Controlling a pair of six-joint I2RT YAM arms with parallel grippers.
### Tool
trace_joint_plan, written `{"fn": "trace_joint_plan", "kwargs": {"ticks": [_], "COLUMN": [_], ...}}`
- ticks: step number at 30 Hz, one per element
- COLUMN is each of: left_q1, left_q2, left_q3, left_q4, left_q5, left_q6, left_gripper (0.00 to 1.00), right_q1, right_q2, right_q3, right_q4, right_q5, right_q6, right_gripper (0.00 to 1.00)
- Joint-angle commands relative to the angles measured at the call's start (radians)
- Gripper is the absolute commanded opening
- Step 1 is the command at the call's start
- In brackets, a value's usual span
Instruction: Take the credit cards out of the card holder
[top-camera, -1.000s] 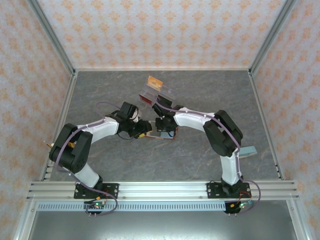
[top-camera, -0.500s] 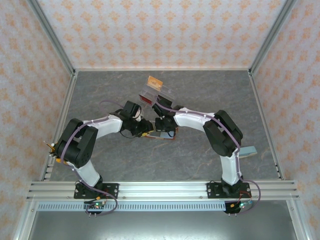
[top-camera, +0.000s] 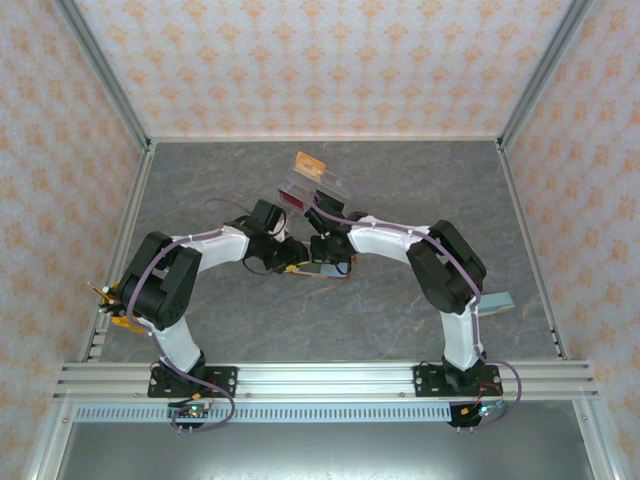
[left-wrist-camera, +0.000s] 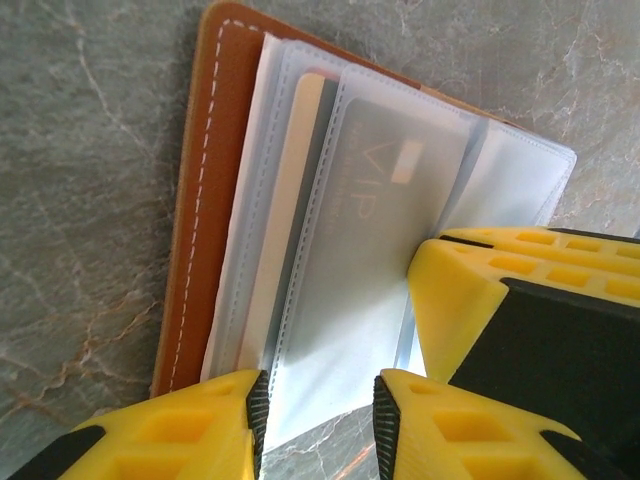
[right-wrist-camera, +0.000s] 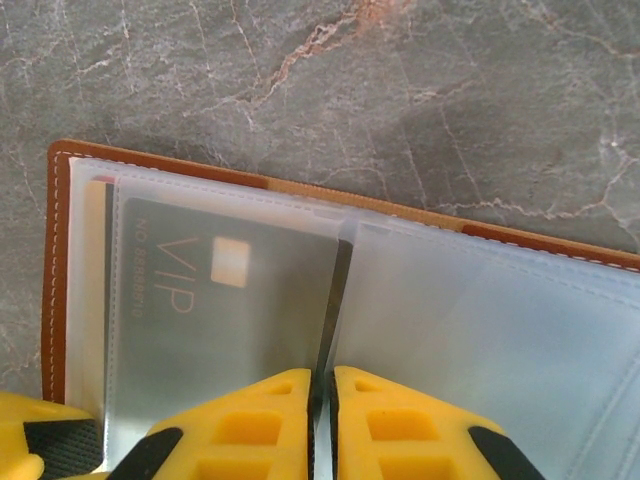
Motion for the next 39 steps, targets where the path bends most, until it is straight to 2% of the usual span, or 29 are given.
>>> {"fn": "trace_joint_plan", "kwargs": {"ticks": [1,4,11,22,35,39], "left_q1": [-0.01,-0.011,-0.011,-0.011,-0.012,-0.011], "left_q2": [0.028,0.034,0.035,0.086,0.041,0.026], "left_q3": [0.031,0.037,0.058,0.072,0.081,0.072], "left_q4": [-0.066,-0.075,-0.161,-0.098,-0.068,-0.036], "left_q5": [-0.016,-0.01,-0.107,0.066,0.105,0.123], "left_q6": [0.043,0.048,0.083,0.107,0.109,0.096], "left_gripper": [0.37,0.37,0.39,0.35,0.27,0.27], "right_q1": [-0.01,-0.011,-0.01,-0.011,-0.011,-0.014], "right_q2": [0.038,0.037,0.033,0.038,-0.03,-0.104], "right_q3": [-0.046,-0.047,-0.054,-0.055,-0.068,-0.1], "right_q4": [-0.045,-0.045,-0.04,-0.034,0.015,0.067], "right_q5": [0.032,0.032,0.035,0.026,0.011,0.013], "right_q6": [0.012,0.013,0.017,0.014,0.028,0.048], "right_gripper": [0.13,0.13,0.1,0.09,0.09,0.14]}}
